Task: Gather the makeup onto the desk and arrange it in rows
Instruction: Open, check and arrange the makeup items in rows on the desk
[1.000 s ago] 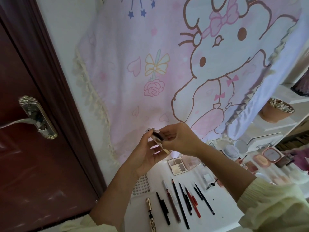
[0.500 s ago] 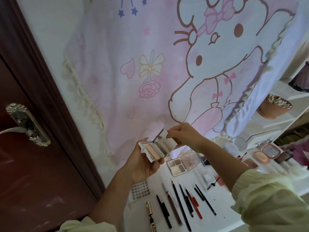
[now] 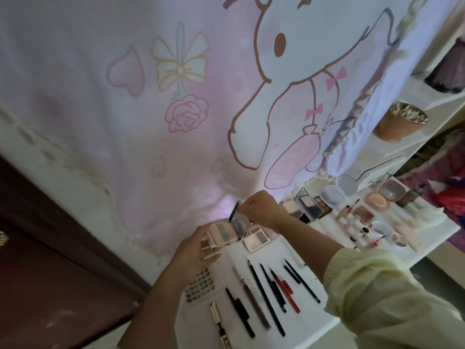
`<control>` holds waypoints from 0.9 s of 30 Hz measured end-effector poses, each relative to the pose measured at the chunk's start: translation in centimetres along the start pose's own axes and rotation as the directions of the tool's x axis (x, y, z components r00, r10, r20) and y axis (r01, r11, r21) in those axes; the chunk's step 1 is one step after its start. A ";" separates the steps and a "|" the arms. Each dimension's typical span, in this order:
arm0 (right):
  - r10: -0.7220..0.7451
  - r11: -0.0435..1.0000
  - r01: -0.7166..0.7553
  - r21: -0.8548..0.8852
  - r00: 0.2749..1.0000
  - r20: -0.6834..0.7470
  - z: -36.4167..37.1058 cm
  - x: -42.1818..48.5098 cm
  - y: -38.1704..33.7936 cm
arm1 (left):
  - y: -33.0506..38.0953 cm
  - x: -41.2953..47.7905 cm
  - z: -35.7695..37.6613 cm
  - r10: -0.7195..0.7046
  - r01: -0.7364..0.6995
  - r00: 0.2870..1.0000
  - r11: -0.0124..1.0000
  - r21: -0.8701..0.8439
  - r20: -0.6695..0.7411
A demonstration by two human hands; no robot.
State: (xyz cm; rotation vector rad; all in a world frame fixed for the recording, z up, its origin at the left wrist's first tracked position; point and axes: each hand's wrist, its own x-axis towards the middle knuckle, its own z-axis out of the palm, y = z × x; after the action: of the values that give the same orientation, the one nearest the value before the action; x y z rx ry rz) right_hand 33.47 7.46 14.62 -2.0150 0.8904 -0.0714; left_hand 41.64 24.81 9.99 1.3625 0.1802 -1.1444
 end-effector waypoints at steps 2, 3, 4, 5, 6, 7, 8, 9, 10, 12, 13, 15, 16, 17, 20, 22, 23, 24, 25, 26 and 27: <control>0.025 0.999 -0.026 -0.024 1.000 -0.019 1.0 0.9 1.3 | -1.1 1.7 0.2 0.001 0.004 0.996 0.998 0.057 -0.086; 0.040 0.998 -0.041 -0.043 0.999 -0.024 1.6 1.4 1.9 | -1.6 2.5 0.2 -0.003 0.012 0.993 0.997 0.076 -0.121; 0.058 0.996 -0.059 -0.065 0.998 -0.027 2.1 1.7 2.5 | -2.1 3.2 0.2 -0.014 0.028 0.989 0.995 0.098 -0.144; 0.076 0.993 -0.078 -0.093 0.997 -0.023 2.6 2.0 3.1 | -2.6 3.9 0.3 -0.034 0.051 0.988 0.992 0.114 -0.153; 0.088 0.988 -0.089 -0.123 0.996 -0.011 3.0 2.2 3.6 | -2.9 4.1 0.5 -0.052 0.073 0.986 0.989 0.127 -0.160; 0.106 0.984 -0.104 -0.144 0.994 0.005 3.3 2.4 4.1 | -3.3 4.5 0.6 -0.070 0.093 0.984 0.986 0.139 -0.166; 0.115 0.981 -0.110 -0.159 0.993 0.020 3.6 2.5 4.5 | -3.6 4.7 0.9 -0.076 0.105 0.981 0.981 0.163 -0.178; 0.118 0.978 -0.110 -0.180 0.992 0.035 3.8 2.6 4.8 | -3.7 4.7 1.2 -0.070 0.108 0.979 0.975 0.195 -0.193; 0.113 0.974 -0.101 -0.202 0.992 0.047 3.9 2.6 5.1 | -3.8 4.7 1.3 -0.055 0.104 0.978 0.965 0.241 -0.203; 0.110 0.968 -0.094 -0.231 0.992 0.059 4.1 2.8 5.7 | -4.0 4.4 1.7 -0.023 0.087 0.979 0.944 0.317 -0.202; 0.107 0.967 -0.090 -0.238 0.992 0.060 4.1 2.8 5.8 | -3.9 4.2 1.8 -0.004 0.074 0.981 0.934 0.350 -0.196; 0.110 0.963 -0.089 -0.255 0.992 0.067 4.3 3.2 6.4 | -4.4 4.4 1.9 0.007 0.075 0.982 0.903 0.423 -0.190; 0.110 0.962 -0.088 -0.258 0.991 0.071 4.4 3.3 6.6 | -4.5 4.7 1.9 0.014 0.075 0.982 0.886 0.457 -0.188; 0.115 0.962 -0.092 -0.257 0.991 0.074 4.5 3.3 6.7 | -4.6 4.9 1.9 0.019 0.076 0.982 0.871 0.485 -0.189; 0.131 0.965 -0.113 -0.237 0.990 0.059 4.8 3.5 6.8 | -4.5 5.6 1.8 0.066 0.050 0.981 0.822 0.567 -0.182; 0.138 0.965 -0.125 -0.230 0.989 0.043 5.0 3.6 6.9 | -4.3 6.0 1.8 0.090 0.029 0.983 0.782 0.623 -0.160; 0.139 0.965 -0.126 -0.229 0.989 0.043 5.1 3.7 7.0 | -4.2 6.1 1.8 0.093 0.027 0.983 0.771 0.636 -0.155; 0.136 0.966 -0.121 -0.226 0.990 0.049 5.2 3.7 7.1 | -4.2 6.1 1.8 0.091 0.035 0.983 0.765 0.643 -0.162; 0.130 0.968 -0.115 -0.224 0.990 0.054 5.2 3.7 7.2 | -4.2 6.1 1.8 0.090 0.044 0.981 0.761 0.647 -0.173; 0.126 0.969 -0.111 -0.221 0.990 0.056 5.2 3.7 7.3 | -4.2 6.1 1.7 0.089 0.052 0.979 0.760 0.648 -0.183; 0.125 0.971 -0.111 -0.214 0.991 0.055 5.3 3.6 7.3 | -4.3 6.2 1.7 0.090 0.054 0.978 0.765 0.642 -0.190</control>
State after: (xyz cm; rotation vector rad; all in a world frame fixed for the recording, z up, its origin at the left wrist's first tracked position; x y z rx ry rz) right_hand 34.00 6.57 4.98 -2.1402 1.0073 0.1634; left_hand 40.77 21.00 3.30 2.1033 -0.0957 -1.0837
